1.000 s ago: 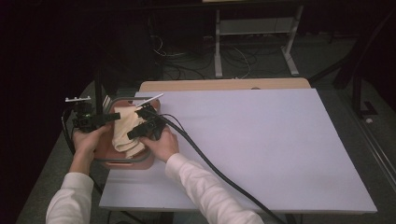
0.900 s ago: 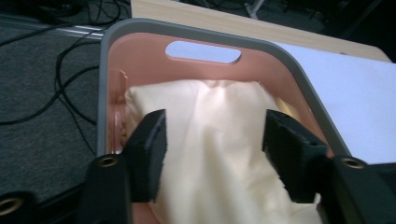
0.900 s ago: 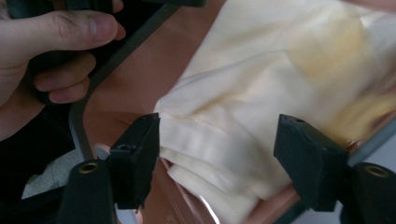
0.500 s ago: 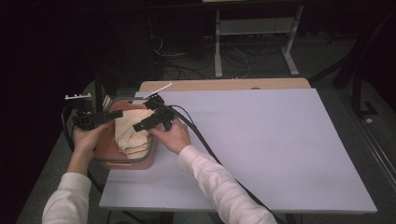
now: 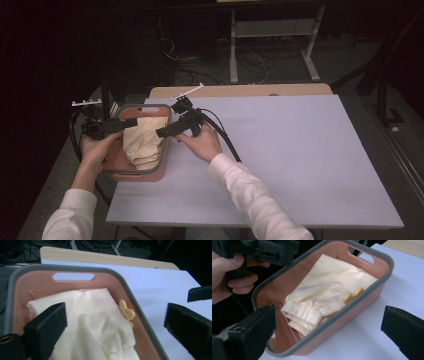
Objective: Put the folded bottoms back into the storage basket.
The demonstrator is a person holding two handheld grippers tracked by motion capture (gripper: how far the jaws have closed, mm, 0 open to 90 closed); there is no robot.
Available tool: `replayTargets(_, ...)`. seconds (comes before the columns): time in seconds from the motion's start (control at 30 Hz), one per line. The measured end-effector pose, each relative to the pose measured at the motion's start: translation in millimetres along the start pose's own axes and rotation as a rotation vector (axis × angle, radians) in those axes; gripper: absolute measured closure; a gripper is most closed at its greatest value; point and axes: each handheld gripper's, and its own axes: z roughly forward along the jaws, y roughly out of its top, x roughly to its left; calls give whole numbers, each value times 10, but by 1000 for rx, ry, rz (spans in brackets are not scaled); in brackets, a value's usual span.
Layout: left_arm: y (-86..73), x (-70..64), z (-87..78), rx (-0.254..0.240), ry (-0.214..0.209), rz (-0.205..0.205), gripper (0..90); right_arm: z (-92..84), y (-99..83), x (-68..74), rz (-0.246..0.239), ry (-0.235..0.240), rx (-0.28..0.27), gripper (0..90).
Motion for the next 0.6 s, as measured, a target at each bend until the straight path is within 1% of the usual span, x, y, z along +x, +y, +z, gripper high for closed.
replayTargets(0.07, 3, -33, 1, 0, -4, 6, 0, -59, -20, -27, -1, -2, -6, 0)
replayTargets(0.17, 0, -82, -1, -11, -12, 10, 0, -144, -48, -74, 7, -1, -24, 0)
replayTargets(0.27, -7, -146, -1, -20, -18, 26, 0, -225, -76, -115, 5, 0, -33, 0)
replayTargets(0.43, -31, -250, -26, -68, -31, 44, 0, -348, -134, -178, 9, -3, -44, 0)
replayTargets(0.6, -56, -357, -38, -88, -29, 74, 0, -460, -199, -239, 4, -6, -50, 0)
